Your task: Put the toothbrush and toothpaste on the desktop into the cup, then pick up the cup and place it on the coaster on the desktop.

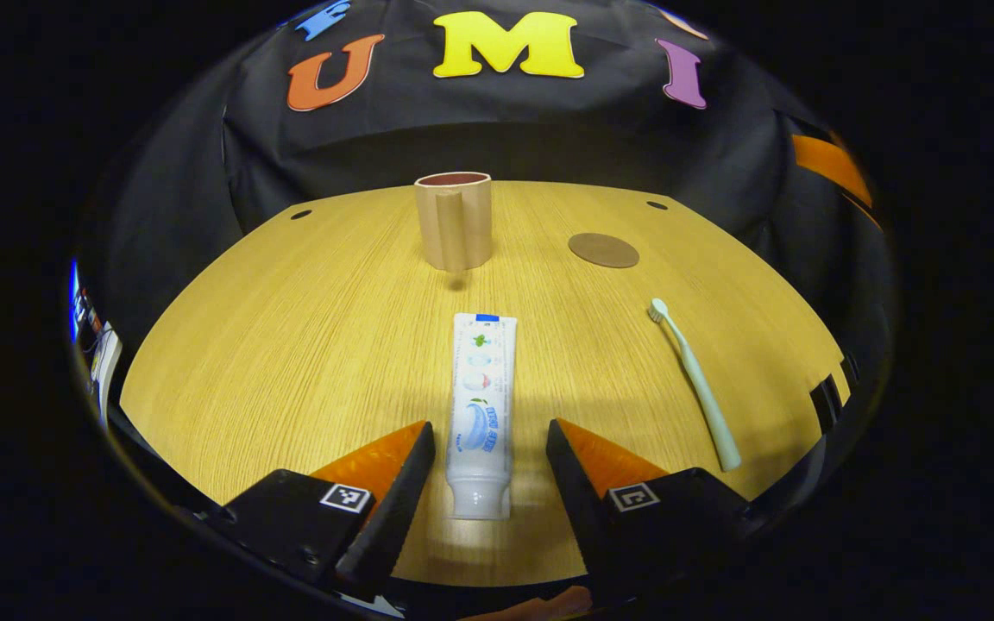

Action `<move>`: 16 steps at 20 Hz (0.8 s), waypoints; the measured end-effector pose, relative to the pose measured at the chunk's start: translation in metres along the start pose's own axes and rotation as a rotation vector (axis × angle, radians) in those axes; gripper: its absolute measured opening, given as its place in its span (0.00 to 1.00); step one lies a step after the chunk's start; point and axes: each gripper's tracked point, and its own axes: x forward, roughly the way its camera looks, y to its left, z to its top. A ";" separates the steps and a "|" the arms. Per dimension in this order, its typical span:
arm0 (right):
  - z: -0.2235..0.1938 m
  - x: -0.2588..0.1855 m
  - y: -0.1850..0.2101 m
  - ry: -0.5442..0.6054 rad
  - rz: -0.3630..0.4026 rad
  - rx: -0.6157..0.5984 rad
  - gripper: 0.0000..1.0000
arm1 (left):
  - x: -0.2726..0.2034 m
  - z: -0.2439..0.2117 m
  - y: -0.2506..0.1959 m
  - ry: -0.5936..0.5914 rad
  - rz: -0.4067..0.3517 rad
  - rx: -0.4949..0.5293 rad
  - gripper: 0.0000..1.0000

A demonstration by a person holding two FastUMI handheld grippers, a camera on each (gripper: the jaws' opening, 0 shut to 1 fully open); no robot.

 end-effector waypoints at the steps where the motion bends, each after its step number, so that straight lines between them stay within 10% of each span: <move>1: -0.001 0.000 0.001 0.002 0.001 0.001 0.95 | 0.000 -0.001 -0.002 -0.003 -0.006 -0.005 0.81; 5: -0.003 0.000 0.003 0.008 0.008 -0.002 0.95 | 0.000 0.002 0.002 -0.019 -0.011 -0.012 0.76; 10: -0.007 0.003 0.005 0.024 0.010 0.006 0.95 | 0.004 0.003 0.008 -0.025 0.000 -0.018 0.45; 16: -0.027 0.011 0.015 0.087 0.032 0.011 0.95 | -0.006 0.014 0.010 -0.069 0.005 -0.045 0.41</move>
